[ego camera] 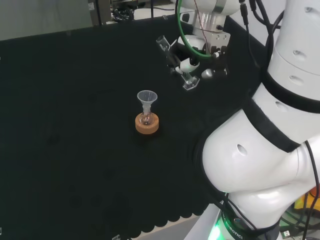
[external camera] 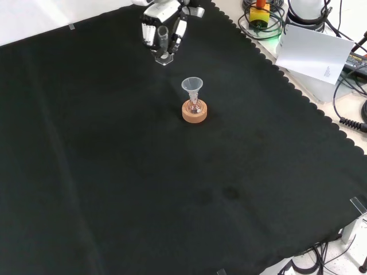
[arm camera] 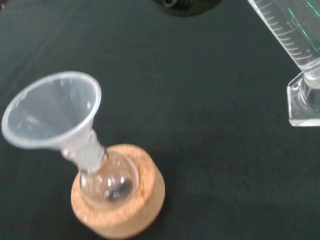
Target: Pour the water from the graduated cylinder into the round-bottom flask.
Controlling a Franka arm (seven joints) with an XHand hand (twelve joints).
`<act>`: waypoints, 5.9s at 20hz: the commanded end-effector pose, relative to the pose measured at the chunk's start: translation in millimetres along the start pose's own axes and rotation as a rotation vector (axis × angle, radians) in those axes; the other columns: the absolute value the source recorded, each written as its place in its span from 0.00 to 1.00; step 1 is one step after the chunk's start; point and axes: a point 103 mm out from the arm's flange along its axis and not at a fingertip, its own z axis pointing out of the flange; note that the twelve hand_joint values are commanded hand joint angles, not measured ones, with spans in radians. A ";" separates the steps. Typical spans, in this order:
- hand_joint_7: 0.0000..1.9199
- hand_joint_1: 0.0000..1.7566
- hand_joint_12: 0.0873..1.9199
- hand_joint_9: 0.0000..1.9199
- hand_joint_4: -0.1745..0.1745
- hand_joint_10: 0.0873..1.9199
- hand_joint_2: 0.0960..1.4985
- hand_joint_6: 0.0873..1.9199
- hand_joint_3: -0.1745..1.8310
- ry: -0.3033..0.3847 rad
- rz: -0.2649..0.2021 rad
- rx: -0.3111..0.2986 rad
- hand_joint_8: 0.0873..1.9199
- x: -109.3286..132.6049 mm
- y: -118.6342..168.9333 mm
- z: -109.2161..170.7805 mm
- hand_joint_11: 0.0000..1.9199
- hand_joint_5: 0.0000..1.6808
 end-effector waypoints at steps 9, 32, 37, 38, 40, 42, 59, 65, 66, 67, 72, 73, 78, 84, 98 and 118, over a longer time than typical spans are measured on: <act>0.48 0.79 0.41 0.63 0.00 0.35 0.69 0.45 0.09 -0.176 0.060 0.320 0.51 -9.9 -57.6 29.4 0.58 0.61; 0.48 0.79 0.42 0.62 0.00 0.36 0.69 0.46 0.09 -0.277 0.044 0.525 0.51 2.7 -54.2 36.8 0.57 0.60; 0.48 0.79 0.42 0.62 0.00 0.36 0.69 0.46 0.09 -0.283 0.048 0.545 0.51 2.9 -53.2 35.4 0.57 0.60; 0.48 0.79 0.42 0.62 0.00 0.36 0.69 0.46 0.09 -0.285 0.048 0.548 0.51 3.1 -52.8 35.2 0.57 0.60; 0.48 0.79 0.42 0.62 0.00 0.36 0.69 0.46 0.09 -0.290 0.049 0.555 0.51 4.2 -51.5 35.2 0.57 0.60; 0.48 0.79 0.42 0.62 0.00 0.36 0.69 0.46 0.09 -0.300 0.050 0.566 0.51 5.7 -49.9 35.0 0.57 0.60; 0.48 0.79 0.42 0.62 0.00 0.37 0.69 0.46 0.09 -0.405 0.075 0.655 0.52 21.0 -36.7 32.1 0.57 0.60; 0.48 0.79 0.42 0.62 0.00 0.37 0.69 0.46 0.09 -0.424 0.089 0.686 0.52 23.0 -34.0 33.3 0.57 0.60; 0.48 0.79 0.42 0.62 0.00 0.37 0.69 0.46 0.09 -0.428 0.090 0.690 0.52 23.3 -33.4 33.4 0.57 0.60; 0.48 0.79 0.42 0.62 0.00 0.37 0.69 0.46 0.09 -0.432 0.091 0.695 0.52 23.5 -32.8 33.1 0.57 0.60; 0.48 0.79 0.42 0.62 0.00 0.37 0.69 0.46 0.09 -0.452 0.102 0.728 0.52 25.3 -29.9 31.7 0.57 0.60; 0.48 0.79 0.42 0.62 0.00 0.37 0.69 0.46 0.09 -0.458 0.102 0.731 0.52 26.1 -29.4 31.5 0.57 0.60; 0.48 0.79 0.42 0.62 0.00 0.37 0.69 0.46 0.09 -0.469 0.119 0.748 0.52 26.7 -28.1 29.1 0.57 0.60; 0.48 0.79 0.42 0.62 0.00 0.37 0.69 0.46 0.09 -0.500 0.120 0.770 0.52 29.9 -27.2 27.6 0.57 0.60; 0.47 0.79 0.42 0.61 0.00 0.38 0.70 0.47 0.09 -0.547 0.156 0.842 0.52 34.6 -24.1 23.3 0.57 0.60; 0.47 0.79 0.42 0.61 0.00 0.39 0.70 0.48 0.09 -0.586 0.172 0.863 0.53 36.1 -23.6 12.3 0.56 0.59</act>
